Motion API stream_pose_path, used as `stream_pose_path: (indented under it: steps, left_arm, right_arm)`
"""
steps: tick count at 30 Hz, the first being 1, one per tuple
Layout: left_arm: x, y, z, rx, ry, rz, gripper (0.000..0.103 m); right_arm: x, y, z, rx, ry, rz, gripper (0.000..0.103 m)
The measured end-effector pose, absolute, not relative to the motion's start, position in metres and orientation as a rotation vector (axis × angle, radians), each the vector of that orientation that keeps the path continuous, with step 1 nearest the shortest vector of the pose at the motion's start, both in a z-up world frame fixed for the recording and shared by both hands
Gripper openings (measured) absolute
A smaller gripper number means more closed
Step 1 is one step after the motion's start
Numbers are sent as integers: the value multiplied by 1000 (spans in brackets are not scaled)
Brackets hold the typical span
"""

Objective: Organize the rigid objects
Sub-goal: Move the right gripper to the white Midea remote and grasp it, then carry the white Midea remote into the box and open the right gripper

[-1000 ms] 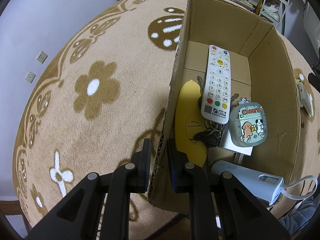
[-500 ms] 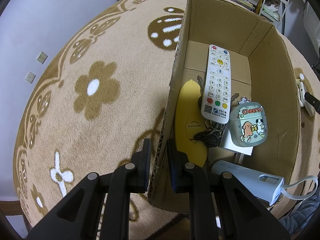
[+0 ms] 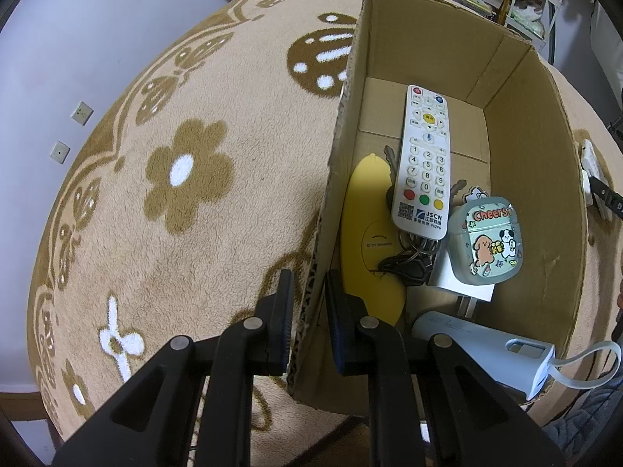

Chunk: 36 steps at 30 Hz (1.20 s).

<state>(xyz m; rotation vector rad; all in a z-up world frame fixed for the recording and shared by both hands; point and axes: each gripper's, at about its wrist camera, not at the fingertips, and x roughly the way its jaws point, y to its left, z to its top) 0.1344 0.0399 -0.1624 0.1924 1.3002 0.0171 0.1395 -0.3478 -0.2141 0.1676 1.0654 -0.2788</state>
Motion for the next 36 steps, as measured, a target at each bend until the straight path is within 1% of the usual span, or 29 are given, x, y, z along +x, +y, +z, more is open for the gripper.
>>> stream_pose_path:
  steps: [2,5,8,9,17,22,23,24,25,27,30,36]
  left_arm:
    - [135,40,-162,195,1301,17,16]
    - [134,39,-163,200,1300,18,16]
    - [134,38,-164,206,1302,19,16]
    - [134,38,-164,206,1302,20,16]
    - [136,39,-164,202,1305,20,16]
    - [137,39,-164,195,1306,19,16]
    - [137,39,-164,194,1307,19,16]
    - [137,39,-164,194,1307,19,16]
    - [137,39,-164,194,1307,19,16]
    - [137,39,-164,193,1308,19,16]
    - [137,40,-164,189,1306,18,16]
    - [137,38,-165,201,1305,23,16]
  right_arm:
    - [141,-345,-219,157,1054,-264,95]
    - [142,-344,-220,175,1008,-257,92]
    - [144,-338,-221,161,988,-245,82]
    - [145,-336,-222,148,985,-240,82]
    - [158,-331,-220,75,1014,-183,82]
    - [174,-319,-216,-29,1028,-152,81]
    - [176,-318,-216,-26,1036,-138,71]
    - [177,-317,-217,-13,1049,-125,64]
    - [177,-318,-217,4,1062,-131,63]
    - [175,-321,-218,45,1100,-156,57]
    - [168,-321,-214,70,1136,-175,53]
    - [154,-315,-198,147,1126,-141,52]
